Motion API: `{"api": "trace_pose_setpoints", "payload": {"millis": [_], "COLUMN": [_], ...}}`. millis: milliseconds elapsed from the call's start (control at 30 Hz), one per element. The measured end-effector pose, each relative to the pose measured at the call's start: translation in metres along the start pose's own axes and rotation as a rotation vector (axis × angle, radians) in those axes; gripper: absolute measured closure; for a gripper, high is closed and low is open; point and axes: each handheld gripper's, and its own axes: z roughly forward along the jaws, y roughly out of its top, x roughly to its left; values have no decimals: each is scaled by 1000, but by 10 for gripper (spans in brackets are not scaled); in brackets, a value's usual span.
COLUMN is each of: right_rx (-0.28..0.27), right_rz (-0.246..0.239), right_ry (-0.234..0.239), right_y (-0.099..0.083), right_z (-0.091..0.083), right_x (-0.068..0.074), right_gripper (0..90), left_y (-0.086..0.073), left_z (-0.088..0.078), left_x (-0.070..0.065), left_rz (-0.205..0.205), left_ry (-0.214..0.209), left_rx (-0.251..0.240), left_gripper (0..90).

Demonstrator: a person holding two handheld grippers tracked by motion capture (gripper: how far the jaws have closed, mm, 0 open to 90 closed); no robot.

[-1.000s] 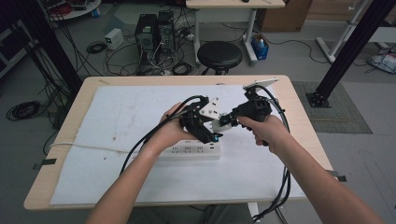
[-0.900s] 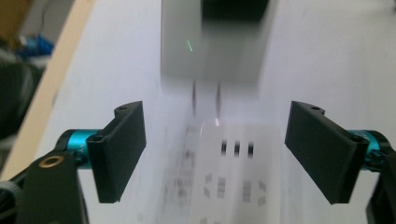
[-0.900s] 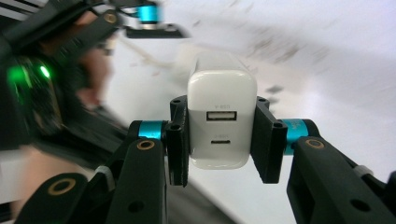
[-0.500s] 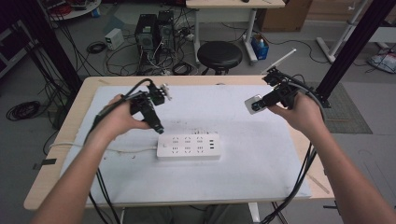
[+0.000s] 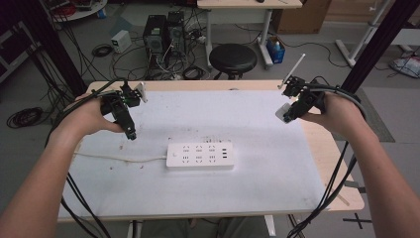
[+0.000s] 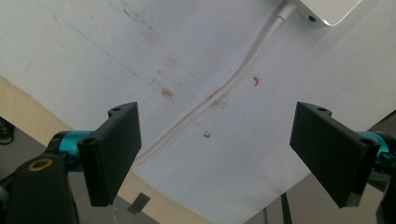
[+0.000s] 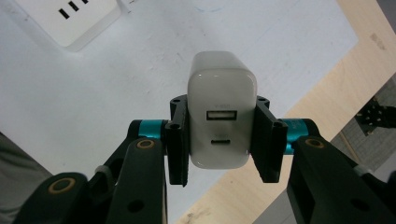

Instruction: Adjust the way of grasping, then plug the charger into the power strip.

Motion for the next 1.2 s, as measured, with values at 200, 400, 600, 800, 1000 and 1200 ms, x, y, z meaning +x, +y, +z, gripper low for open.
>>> {"api": "trace_pose_setpoints", "payload": {"millis": [200,400,600,800,1000,1200], "right_rx": [-13,-13,-16,-3,38,69], "right_rz": [-66,-156,-299,-412,-509,-601], "right_ry": [24,48,82,115,172,178], "right_y": [9,35,65,88,112,127], "right_z": [0,15,39,61,92,111], "right_x": [5,21,45,68,103,126], "right_gripper": [620,620,620,620,621,623], "left_y": [0,-5,-9,-14,-22,-26], "left_z": [-7,-12,-12,-9,-2,4], "left_x": [-5,-15,-26,-31,-35,-36], "left_rz": [1,13,27,32,20,26], "left_ry": [-28,-29,-46,-55,-61,-67], "left_rx": [-68,-125,-174,-190,-201,-194], "left_gripper": [165,165,165,165,165,165]}}
